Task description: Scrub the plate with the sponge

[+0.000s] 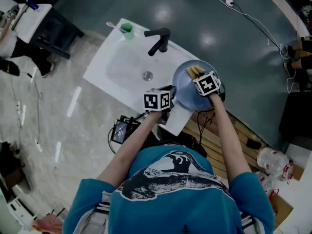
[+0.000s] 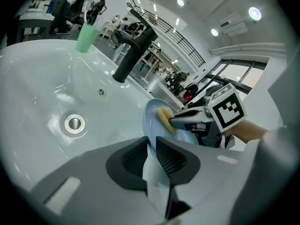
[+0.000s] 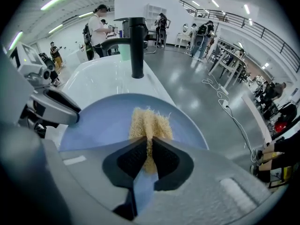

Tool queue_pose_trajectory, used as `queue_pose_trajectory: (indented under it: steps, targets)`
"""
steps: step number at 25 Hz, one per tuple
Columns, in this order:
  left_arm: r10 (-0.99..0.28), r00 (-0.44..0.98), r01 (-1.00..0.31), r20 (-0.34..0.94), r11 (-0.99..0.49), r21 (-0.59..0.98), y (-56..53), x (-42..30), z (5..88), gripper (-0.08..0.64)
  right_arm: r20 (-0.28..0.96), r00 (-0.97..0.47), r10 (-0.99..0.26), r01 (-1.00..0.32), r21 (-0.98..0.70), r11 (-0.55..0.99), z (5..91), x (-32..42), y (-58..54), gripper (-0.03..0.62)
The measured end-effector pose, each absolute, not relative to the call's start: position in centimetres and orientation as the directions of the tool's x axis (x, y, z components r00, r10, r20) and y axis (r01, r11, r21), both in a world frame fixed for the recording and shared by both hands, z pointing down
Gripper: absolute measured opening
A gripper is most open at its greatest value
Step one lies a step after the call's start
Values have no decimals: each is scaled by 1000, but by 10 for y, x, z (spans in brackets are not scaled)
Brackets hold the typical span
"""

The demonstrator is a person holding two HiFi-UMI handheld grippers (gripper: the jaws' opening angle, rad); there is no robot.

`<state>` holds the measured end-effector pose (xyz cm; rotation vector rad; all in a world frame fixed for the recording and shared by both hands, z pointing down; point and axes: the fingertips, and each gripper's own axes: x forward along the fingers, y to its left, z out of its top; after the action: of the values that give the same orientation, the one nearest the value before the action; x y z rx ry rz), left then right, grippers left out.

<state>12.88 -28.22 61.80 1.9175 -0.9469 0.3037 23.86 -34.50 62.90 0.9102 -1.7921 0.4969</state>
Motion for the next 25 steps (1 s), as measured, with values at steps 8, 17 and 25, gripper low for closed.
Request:
queue_pose_trajectory:
  steps: [8,17,25]
  targets:
    - [-483,677,-715,555,-254,651,-282,129,618,69,904,-310,-294,-715,-18,699,627,211,-291,34]
    - [-475,683,-714,555,-276,643,-281,130,617,69,910,-300,-285,-836,-106,539,629,265,-284,34]
    - [-482,682,-722,551,-321,613,-283,131,616,82,903,-268,-335,-876,-84,474,627,273,-302,34]
